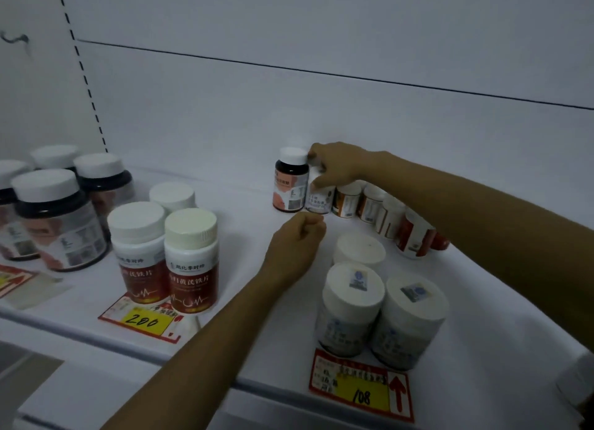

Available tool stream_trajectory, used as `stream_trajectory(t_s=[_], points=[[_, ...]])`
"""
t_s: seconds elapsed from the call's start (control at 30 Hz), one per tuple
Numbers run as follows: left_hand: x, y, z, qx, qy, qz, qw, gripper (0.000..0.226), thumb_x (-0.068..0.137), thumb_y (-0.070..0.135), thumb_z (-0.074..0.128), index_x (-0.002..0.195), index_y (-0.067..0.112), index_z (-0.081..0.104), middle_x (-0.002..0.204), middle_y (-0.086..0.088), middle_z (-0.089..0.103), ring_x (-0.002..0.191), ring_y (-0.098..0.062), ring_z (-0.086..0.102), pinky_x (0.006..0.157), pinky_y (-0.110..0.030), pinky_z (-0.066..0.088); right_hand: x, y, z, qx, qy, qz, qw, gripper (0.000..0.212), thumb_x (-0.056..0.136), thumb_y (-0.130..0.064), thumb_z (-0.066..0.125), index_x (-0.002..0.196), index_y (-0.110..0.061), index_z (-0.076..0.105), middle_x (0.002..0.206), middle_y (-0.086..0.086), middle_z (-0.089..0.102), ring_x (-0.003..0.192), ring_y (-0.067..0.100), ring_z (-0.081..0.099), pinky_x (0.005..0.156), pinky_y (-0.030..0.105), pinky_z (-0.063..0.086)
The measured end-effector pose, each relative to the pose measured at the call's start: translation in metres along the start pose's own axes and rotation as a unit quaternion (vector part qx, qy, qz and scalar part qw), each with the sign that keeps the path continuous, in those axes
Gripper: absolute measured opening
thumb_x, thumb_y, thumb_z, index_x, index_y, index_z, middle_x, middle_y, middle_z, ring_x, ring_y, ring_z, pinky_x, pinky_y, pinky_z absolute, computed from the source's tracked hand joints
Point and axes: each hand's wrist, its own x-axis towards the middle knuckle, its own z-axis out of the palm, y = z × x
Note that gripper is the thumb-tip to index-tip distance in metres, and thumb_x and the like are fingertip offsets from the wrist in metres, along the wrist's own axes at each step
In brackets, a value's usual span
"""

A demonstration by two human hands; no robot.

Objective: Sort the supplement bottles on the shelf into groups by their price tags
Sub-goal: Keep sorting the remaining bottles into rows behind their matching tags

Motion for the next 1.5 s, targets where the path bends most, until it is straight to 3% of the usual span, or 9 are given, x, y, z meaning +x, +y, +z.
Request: stream_trajectory(t_s=[0.2, 0.4, 0.63, 0.73, 0.87, 0.97, 1.1, 1.3, 1.5], points=[[-0.003, 0.000, -0.001, 0.018, -0.001, 0.011, 1.000, 0.032, 0.095, 0.033, 0.045, 0.123, 0.019, 0.052, 0.119, 0.000, 0.060, 0.100, -0.009, 0.053, 0.085, -0.024, 0.040, 0.007, -0.003, 0.007, -0.040, 0.007, 0.005, 0.999, 0.062, 0.075, -0.035, 0.075, 0.125, -0.009, 0.050, 0.120, 0.013, 0.054, 0.105, 0.027, 0.053, 0.083, 0.033, 0.043], [-0.003, -0.001, -0.001, 0.004, 0.001, 0.002, 1.000, 0.032, 0.094, 0.033, 0.047, 0.123, 0.020, 0.051, 0.118, 0.001, 0.060, 0.098, -0.008, 0.053, 0.082, -0.023, 0.038, 0.006, 0.003, 0.015, -0.049, 0.021, 0.008, 0.999, 0.068, 0.075, -0.034, 0.076, 0.131, -0.013, 0.045, 0.126, 0.014, 0.046, 0.113, 0.030, 0.046, 0.089, 0.037, 0.041], [-0.007, 0.004, -0.004, -0.004, 0.021, 0.020, 1.000, 0.034, 0.094, 0.028, 0.049, 0.126, 0.018, 0.047, 0.125, -0.002, 0.057, 0.100, -0.008, 0.051, 0.080, -0.020, 0.039, -0.006, 0.008, 0.003, -0.050, 0.064, 0.004, 0.997, 0.062, 0.070, -0.043, 0.077, 0.120, -0.018, 0.048, 0.120, 0.007, 0.055, 0.107, 0.025, 0.048, 0.085, 0.036, 0.039], [-0.007, 0.009, -0.007, -0.024, 0.047, 0.037, 0.998, 0.042, 0.091, 0.022, 0.055, 0.130, 0.018, 0.042, 0.132, -0.003, 0.053, 0.110, -0.014, 0.054, 0.086, -0.024, 0.044, -0.023, 0.008, -0.019, 0.001, 0.090, -0.011, 0.996, 0.061, 0.070, -0.041, 0.078, 0.118, -0.017, 0.049, 0.117, 0.006, 0.057, 0.099, 0.021, 0.051, 0.085, 0.037, 0.045], [-0.004, 0.031, -0.015, -0.169, 0.084, -0.004, 0.982, 0.046, 0.090, 0.020, 0.056, 0.133, 0.019, 0.039, 0.134, -0.004, 0.050, 0.118, -0.021, 0.052, 0.100, -0.040, 0.046, -0.058, 0.009, -0.052, 0.144, 0.143, -0.034, 0.979, 0.054, 0.071, -0.039, 0.078, 0.115, -0.017, 0.056, 0.113, 0.001, 0.057, 0.094, 0.016, 0.055, 0.079, 0.029, 0.048], [-0.003, 0.055, -0.021, -0.299, 0.071, -0.062, 0.950, 0.041, 0.094, 0.028, 0.049, 0.133, 0.018, 0.043, 0.131, -0.007, 0.052, 0.116, -0.023, 0.054, 0.097, -0.037, 0.048, -0.085, 0.008, -0.068, 0.264, 0.150, -0.049, 0.952, 0.049, 0.071, -0.037, 0.078, 0.112, -0.019, 0.060, 0.109, -0.001, 0.060, 0.093, 0.013, 0.060, 0.077, 0.025, 0.052], [-0.012, 0.081, -0.018, -0.428, -0.009, -0.043, 0.903, 0.040, 0.094, 0.027, 0.048, 0.131, 0.013, 0.045, 0.121, -0.010, 0.061, 0.100, -0.021, 0.067, 0.079, -0.028, 0.057, -0.113, 0.017, -0.079, 0.324, 0.148, -0.077, 0.931, 0.041, 0.075, -0.027, 0.076, 0.112, -0.022, 0.060, 0.111, -0.001, 0.061, 0.094, 0.013, 0.063, 0.075, 0.025, 0.057], [-0.030, 0.113, -0.004, -0.439, -0.027, -0.017, 0.898, 0.025, 0.090, 0.024, 0.053, 0.114, 0.016, 0.055, 0.115, -0.011, 0.065, 0.089, -0.021, 0.070, 0.074, -0.027, 0.058, -0.144, 0.044, -0.086, 0.367, 0.143, -0.098, 0.914, 0.036, 0.087, -0.029, 0.063, 0.122, -0.022, 0.060, 0.118, -0.003, 0.063, 0.101, 0.013, 0.063, 0.075, 0.025, 0.058], [-0.049, 0.139, 0.021, -0.396, -0.032, -0.020, 0.917, 0.018, 0.084, 0.026, 0.061, 0.097, 0.013, 0.059, 0.100, -0.016, 0.071, 0.087, -0.023, 0.071, 0.072, -0.028, 0.059, -0.172, 0.069, -0.080, 0.444, 0.110, -0.113, 0.882, 0.027, 0.092, -0.037, 0.052, 0.112, -0.024, 0.064, 0.107, 0.001, 0.070, 0.098, 0.018, 0.067, 0.079, 0.029, 0.058]])
